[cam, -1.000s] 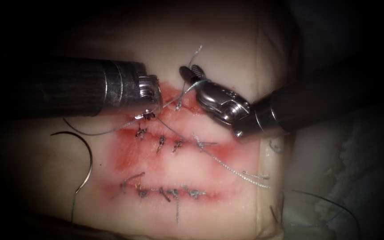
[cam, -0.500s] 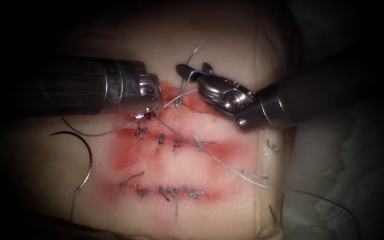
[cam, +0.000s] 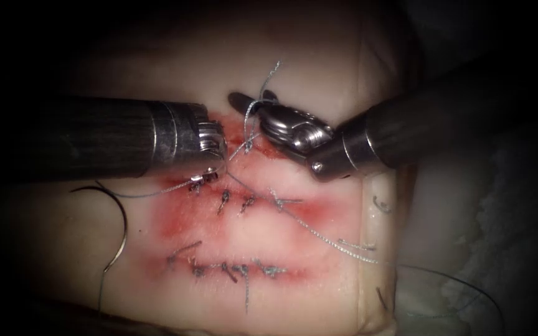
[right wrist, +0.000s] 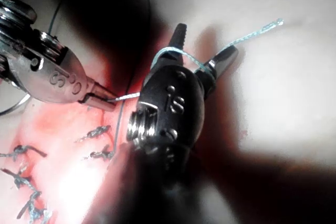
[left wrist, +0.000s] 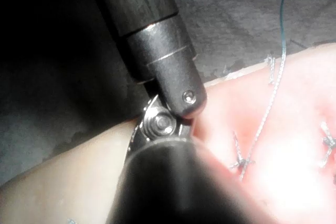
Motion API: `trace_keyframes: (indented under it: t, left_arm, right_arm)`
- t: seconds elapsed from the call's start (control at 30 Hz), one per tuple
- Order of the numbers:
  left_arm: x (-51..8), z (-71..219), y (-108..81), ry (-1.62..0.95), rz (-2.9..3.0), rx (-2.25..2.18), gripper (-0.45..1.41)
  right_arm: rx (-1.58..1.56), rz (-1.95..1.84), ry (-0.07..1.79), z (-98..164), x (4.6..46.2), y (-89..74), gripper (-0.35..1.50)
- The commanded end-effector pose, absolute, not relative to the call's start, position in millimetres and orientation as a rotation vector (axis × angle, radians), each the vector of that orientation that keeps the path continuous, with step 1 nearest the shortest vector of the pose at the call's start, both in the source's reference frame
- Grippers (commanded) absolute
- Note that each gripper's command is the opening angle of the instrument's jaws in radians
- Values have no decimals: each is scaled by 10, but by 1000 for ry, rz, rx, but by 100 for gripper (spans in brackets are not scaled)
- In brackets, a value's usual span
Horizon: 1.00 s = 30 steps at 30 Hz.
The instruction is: Wound Closure
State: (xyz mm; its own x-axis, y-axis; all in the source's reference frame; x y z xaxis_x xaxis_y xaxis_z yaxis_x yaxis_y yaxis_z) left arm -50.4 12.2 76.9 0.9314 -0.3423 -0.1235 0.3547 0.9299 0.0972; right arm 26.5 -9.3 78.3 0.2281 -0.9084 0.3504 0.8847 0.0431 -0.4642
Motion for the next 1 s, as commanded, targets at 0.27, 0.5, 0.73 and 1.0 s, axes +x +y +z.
trace_keyframes:
  t: [0.27,0.5,0.73,1.0]
  left_arm:
    - [-510,771,126,109,-358,125,-45]
    - [-510,769,123,111,-359,127,-45]
    - [-509,769,121,116,-358,134,-45]
    - [-507,770,120,118,-355,138,-45]
  right_arm:
    - [-624,-1356,40,798,273,-95,56]
    - [-605,-1332,39,803,273,-91,52]
    - [-597,-1313,33,803,268,-89,4]
    - [-599,-1313,55,799,264,-89,-35]
